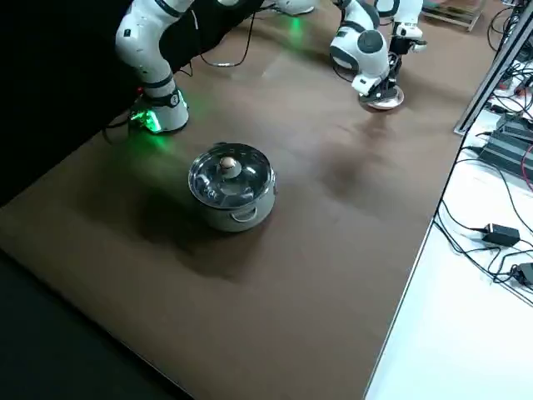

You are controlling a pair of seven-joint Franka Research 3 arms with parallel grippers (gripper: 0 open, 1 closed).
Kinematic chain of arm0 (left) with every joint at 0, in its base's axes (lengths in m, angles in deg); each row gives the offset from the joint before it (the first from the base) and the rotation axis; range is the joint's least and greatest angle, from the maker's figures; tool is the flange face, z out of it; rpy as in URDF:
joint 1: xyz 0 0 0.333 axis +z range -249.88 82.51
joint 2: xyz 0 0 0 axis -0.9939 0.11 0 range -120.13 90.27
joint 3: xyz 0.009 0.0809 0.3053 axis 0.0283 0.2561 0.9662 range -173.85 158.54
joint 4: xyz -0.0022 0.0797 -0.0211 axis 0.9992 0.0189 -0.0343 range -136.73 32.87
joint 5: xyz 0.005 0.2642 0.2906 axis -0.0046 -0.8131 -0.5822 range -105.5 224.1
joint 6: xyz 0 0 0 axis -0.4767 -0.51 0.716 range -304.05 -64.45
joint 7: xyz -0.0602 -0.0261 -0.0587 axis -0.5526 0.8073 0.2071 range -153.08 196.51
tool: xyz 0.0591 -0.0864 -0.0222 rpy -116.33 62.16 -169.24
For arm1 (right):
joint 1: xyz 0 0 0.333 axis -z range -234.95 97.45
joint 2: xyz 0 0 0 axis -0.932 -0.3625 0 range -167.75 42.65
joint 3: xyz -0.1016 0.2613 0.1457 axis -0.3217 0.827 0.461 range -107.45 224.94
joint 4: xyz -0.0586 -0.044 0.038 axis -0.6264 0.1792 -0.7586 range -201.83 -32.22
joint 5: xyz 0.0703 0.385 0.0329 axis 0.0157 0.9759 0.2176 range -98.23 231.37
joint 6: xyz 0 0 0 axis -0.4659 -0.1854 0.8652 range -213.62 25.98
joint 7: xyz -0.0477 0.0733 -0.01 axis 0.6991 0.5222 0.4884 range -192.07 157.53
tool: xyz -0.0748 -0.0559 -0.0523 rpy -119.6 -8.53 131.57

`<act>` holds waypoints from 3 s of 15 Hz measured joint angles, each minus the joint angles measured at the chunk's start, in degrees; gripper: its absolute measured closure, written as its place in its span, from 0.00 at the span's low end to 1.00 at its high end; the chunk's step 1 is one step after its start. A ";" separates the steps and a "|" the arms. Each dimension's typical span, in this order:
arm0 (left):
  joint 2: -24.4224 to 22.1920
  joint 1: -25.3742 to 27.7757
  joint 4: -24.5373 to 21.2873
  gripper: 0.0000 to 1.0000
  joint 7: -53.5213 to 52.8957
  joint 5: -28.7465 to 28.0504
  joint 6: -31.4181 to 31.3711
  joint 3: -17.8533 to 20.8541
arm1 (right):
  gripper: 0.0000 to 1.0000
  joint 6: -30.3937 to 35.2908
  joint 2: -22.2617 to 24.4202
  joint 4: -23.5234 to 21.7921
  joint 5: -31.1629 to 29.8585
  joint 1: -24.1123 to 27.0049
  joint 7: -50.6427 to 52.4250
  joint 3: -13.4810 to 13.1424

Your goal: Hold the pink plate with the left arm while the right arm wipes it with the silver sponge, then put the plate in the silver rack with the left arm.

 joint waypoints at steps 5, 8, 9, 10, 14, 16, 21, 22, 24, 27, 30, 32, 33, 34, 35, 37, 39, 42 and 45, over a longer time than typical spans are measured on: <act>0.00 -0.45 0.13 0.97 1.26 -4.14 0.00 0.02 | 0.98 -0.98 -2.65 1.90 -0.06 -3.67 -0.36 0.03; 0.00 -0.47 0.14 0.97 1.26 -4.27 0.00 0.02 | 0.98 -1.27 -2.72 1.94 -0.07 -7.43 -0.68 0.00; -0.01 -0.51 0.14 0.97 1.26 -4.30 0.04 0.01 | 0.98 -2.43 -2.81 1.95 -0.07 -8.36 -0.84 -0.08; -0.01 -0.52 0.14 0.97 1.26 -4.40 0.05 0.02 | 0.98 -3.96 -2.85 1.96 -0.07 -8.86 -0.92 -0.19; -0.01 -0.52 0.14 0.97 1.26 -4.43 0.07 0.04 | 0.98 -6.28 -3.51 1.97 -0.06 -8.29 -1.52 -0.94; -0.01 -0.52 0.14 0.97 1.26 -4.43 0.07 0.04 | 0.98 -7.92 -4.78 2.67 -0.05 -7.81 -3.82 -1.84; -0.01 -0.52 0.14 0.97 1.26 -4.43 0.07 0.04 | 0.98 -8.93 -7.35 5.83 -0.35 -7.48 -6.93 -3.26; -0.01 -0.52 0.14 0.97 1.26 -4.43 0.07 0.04 | 0.98 -8.92 -7.38 5.82 -0.73 -7.54 -6.93 -3.56; -0.01 -0.52 0.14 0.97 1.26 -4.43 0.07 0.04 | 0.98 -8.54 -7.37 5.43 -1.48 -8.12 -6.92 -5.34; -0.01 -0.52 0.14 0.97 1.26 -4.43 0.07 0.04 | 0.98 -8.31 -7.09 4.40 -3.71 -10.65 -6.94 -7.89; -0.01 -0.52 0.14 0.97 1.26 -4.43 0.07 0.04 | 0.98 -8.23 -6.67 3.46 -4.40 -13.41 -6.94 -9.18; -0.01 -0.52 0.14 0.97 1.26 -4.43 0.07 0.04 | 0.98 -8.11 -6.56 3.30 -4.52 -15.06 -6.94 -9.29; -0.01 -0.52 0.14 0.97 1.26 -4.43 0.07 0.04 | 0.98 -8.11 -6.56 3.29 -4.52 -15.80 -6.96 -9.32; -0.01 -0.52 0.14 0.97 1.26 -4.43 0.07 0.04 | 0.98 -8.15 -6.57 3.30 -4.54 -16.40 -6.98 -9.37; -0.01 -0.52 0.14 0.97 1.26 -4.43 0.07 0.04 | 0.98 -8.38 -6.58 3.29 -4.54 -16.89 -7.13 -9.37; -0.01 -0.52 0.14 0.97 1.26 -4.43 0.07 0.04 | 0.98 -10.79 -6.77 3.31 -4.54 -17.28 -7.93 -9.40; -0.01 -0.52 0.14 0.97 1.26 -4.43 0.07 0.04 | 0.98 -15.06 -7.34 3.29 -4.54 -17.23 -8.23 -9.53; -0.01 -0.52 0.15 0.97 1.26 -4.43 0.07 0.04 | 0.98 -16.81 -8.00 3.28 -4.77 -17.21 -8.23 -10.26; -0.01 -0.52 0.15 0.97 1.26 -4.43 0.07 0.04 | 0.98 -16.78 -8.15 2.50 -5.54 -18.03 -8.23 -12.70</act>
